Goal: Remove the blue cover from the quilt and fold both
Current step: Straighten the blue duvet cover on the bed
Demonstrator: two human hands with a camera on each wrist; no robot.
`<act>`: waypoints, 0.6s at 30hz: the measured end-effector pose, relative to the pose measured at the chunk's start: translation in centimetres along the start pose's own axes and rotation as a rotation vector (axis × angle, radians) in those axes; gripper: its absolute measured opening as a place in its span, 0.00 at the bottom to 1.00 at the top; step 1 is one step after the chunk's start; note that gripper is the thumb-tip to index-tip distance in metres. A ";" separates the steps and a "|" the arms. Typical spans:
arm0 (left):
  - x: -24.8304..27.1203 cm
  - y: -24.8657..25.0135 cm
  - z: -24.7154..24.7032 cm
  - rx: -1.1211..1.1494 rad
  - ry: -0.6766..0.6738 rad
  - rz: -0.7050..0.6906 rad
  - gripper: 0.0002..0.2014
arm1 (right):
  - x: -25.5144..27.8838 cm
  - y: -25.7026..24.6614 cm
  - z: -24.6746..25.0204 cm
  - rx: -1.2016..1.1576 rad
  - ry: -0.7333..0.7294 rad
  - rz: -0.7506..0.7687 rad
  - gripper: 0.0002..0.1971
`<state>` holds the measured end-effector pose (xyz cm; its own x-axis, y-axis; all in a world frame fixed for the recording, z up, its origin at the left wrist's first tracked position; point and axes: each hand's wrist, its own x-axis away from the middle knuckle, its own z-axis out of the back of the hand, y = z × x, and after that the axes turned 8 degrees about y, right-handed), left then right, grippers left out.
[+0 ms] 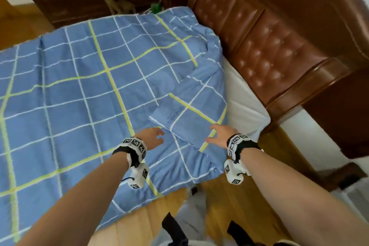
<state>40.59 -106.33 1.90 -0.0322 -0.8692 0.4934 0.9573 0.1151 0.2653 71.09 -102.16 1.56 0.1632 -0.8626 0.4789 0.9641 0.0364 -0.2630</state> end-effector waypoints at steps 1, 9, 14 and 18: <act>-2.1 0.2 -0.4 0.036 -0.001 0.023 0.21 | -2.1 0.1 0.1 -0.004 -0.015 0.002 0.38; -17.9 0.2 -5.9 0.160 -0.041 0.206 0.24 | -19.5 -0.5 -9.3 0.073 -0.291 0.036 0.60; -23.6 -2.0 -13.7 0.312 -0.071 0.371 0.32 | -25.8 0.0 -19.9 0.173 -0.195 -0.089 0.70; -24.0 -0.8 -17.0 0.426 -0.088 0.544 0.42 | -26.6 2.6 -20.9 0.092 -0.064 -0.110 0.31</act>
<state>45.51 -93.74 -24.24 0.3798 -0.5945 0.7088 0.6485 0.7175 0.2542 64.89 -89.68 -29.34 0.0661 -0.8304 0.5533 0.9915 -0.0078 -0.1302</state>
